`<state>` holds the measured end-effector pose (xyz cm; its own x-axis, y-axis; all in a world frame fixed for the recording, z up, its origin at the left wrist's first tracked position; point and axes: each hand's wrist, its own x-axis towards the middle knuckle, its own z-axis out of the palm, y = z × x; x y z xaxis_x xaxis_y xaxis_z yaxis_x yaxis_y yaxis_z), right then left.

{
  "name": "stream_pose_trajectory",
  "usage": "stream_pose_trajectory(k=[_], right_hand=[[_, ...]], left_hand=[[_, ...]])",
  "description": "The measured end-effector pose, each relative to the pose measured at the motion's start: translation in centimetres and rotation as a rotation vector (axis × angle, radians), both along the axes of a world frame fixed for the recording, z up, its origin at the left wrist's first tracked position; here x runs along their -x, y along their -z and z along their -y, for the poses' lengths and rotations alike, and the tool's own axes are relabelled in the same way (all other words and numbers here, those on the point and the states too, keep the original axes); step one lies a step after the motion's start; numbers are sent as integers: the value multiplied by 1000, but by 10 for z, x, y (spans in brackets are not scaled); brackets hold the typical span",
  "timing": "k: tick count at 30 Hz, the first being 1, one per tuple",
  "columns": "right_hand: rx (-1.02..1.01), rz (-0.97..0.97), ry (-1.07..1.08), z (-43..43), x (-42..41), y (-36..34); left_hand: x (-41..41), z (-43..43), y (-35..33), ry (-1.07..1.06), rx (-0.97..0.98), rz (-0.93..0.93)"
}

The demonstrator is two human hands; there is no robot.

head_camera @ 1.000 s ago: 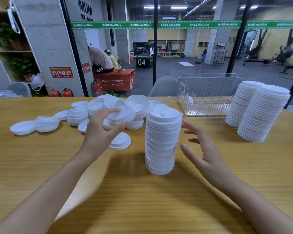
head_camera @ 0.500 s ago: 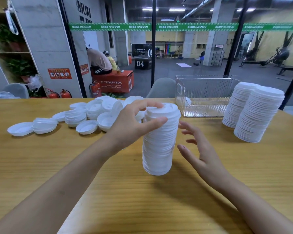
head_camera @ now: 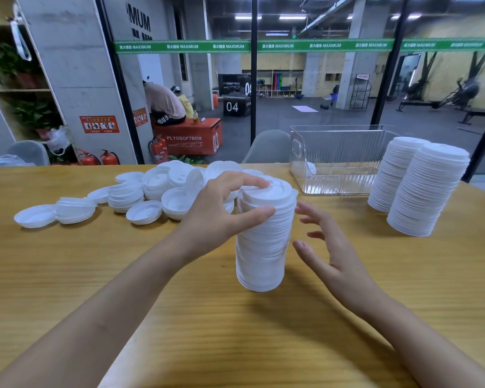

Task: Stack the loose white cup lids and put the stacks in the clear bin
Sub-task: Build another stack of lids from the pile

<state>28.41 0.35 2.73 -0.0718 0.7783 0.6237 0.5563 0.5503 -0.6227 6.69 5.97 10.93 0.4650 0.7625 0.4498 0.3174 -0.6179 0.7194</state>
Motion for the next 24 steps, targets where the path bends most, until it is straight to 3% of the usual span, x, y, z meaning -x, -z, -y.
stream_pose_trajectory(k=[10, 16, 24], right_hand=[[7, 4, -1, 0, 0, 1], [16, 4, 1, 0, 0, 0], [29, 15, -5, 0, 1, 2]], left_hand=[[3, 0, 6, 20, -69, 4], [23, -14, 16, -89, 6, 76], [80, -54, 90, -431, 106, -253]])
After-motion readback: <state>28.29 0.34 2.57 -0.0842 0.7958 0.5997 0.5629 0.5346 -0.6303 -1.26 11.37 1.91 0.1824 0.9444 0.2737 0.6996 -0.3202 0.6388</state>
